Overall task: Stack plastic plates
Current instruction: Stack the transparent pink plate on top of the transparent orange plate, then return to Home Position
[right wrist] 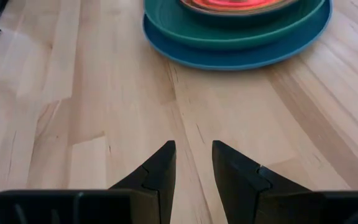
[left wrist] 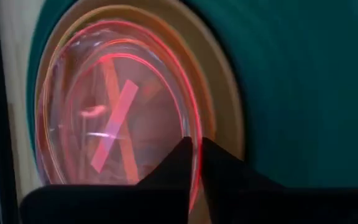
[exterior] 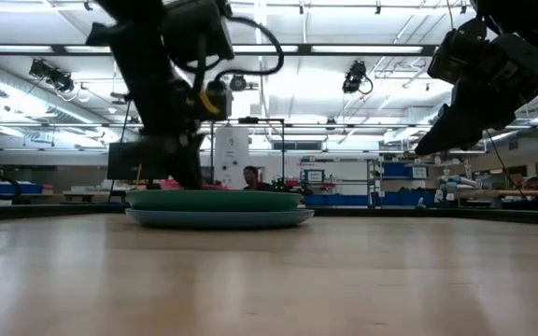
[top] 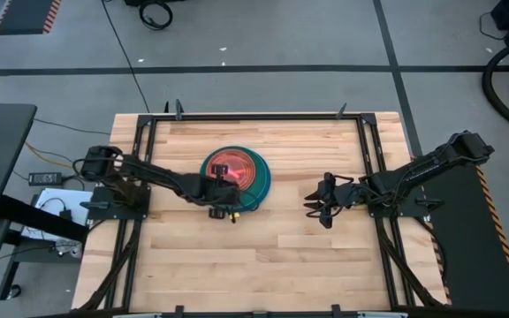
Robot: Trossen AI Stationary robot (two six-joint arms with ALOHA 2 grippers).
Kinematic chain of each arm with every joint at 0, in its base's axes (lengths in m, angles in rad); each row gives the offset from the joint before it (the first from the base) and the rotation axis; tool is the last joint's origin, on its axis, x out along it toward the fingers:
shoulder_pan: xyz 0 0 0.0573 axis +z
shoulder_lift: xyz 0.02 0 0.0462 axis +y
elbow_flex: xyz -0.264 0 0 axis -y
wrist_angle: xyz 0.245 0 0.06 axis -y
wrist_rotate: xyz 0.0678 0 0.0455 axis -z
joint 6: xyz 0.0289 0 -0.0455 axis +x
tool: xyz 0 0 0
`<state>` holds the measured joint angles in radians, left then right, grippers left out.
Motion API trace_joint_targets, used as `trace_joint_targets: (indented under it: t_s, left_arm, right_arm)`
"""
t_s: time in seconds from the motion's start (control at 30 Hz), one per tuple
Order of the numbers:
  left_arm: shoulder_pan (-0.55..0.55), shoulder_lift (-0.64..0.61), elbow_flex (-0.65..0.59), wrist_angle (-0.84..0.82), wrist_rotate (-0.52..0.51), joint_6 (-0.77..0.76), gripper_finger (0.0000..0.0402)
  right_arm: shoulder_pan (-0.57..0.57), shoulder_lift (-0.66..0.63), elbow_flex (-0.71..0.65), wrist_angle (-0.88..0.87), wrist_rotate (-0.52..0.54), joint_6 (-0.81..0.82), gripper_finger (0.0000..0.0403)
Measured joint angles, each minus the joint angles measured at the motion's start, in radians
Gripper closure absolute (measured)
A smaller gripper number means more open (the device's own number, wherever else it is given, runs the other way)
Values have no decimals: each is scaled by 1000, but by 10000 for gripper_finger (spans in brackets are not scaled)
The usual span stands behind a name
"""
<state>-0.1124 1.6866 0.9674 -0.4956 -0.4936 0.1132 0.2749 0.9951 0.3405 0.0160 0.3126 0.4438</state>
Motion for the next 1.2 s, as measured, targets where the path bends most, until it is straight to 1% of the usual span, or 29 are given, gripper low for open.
trace_joint_targets:
  t_s: [0.1, 0.2, 0.27, 0.37, 0.47, 0.57, 0.7, 0.77, 0.87, 0.93, 0.97, 1.0, 1.03, 1.1, 1.17, 1.2]
  left_arm:
    - [9, 0, -19, 50, -13, -28, 336]
    - [15, -9, -19, 50, -14, -76, 298]
    - [15, -15, -19, 62, -7, -81, 273]
    - [16, -38, -21, 67, 23, -59, 243]
    - [21, -64, -31, 69, 72, 6, 223]
    - [26, -101, -66, 127, 111, 94, 216]
    - [53, -192, -144, 213, 227, 154, 215]
    - [66, -247, -175, 210, 255, 146, 215]
    - [90, -344, -240, 241, 266, 113, 215]
    - [107, -391, -290, 349, 294, 103, 214]
    - [116, -425, -324, 358, 303, 98, 214]
    - [127, -441, -353, 392, 314, 86, 214]
    - [136, -459, -376, 466, 325, 80, 214]
    - [159, -498, -436, 523, 334, 59, 214]
    - [174, -511, -469, 620, 346, 26, 214]
    - [182, -524, -490, 646, 351, 17, 214]
  right_arm:
    - [0, 0, 0, -3, -14, 1, 288]
    - [0, -5, 0, 3, -51, -6, 288]
    - [0, -26, 0, 11, -56, -18, 288]
    - [-20, -69, 0, 13, -52, -43, 288]
    - [-48, -109, 0, 15, -52, -59, 288]
    - [-78, -144, 0, 30, -52, -51, 288]
    - [-111, -186, 0, 60, -51, 0, 288]
    - [-115, -214, -1, 37, -54, 20, 288]
    - [-114, -227, 0, 48, -31, 25, 288]
    - [-115, -229, -1, 72, -4, 9, 288]
    - [-115, -229, 0, 85, 0, 0, 288]
    - [-115, -236, 0, 83, 0, -15, 288]
    - [-114, -250, 0, 74, -5, -29, 288]
    - [-114, -264, 0, 102, -7, -41, 288]
    - [-114, -311, -2, 68, -6, -63, 288]
    - [-114, -318, -2, 80, -4, -74, 288]
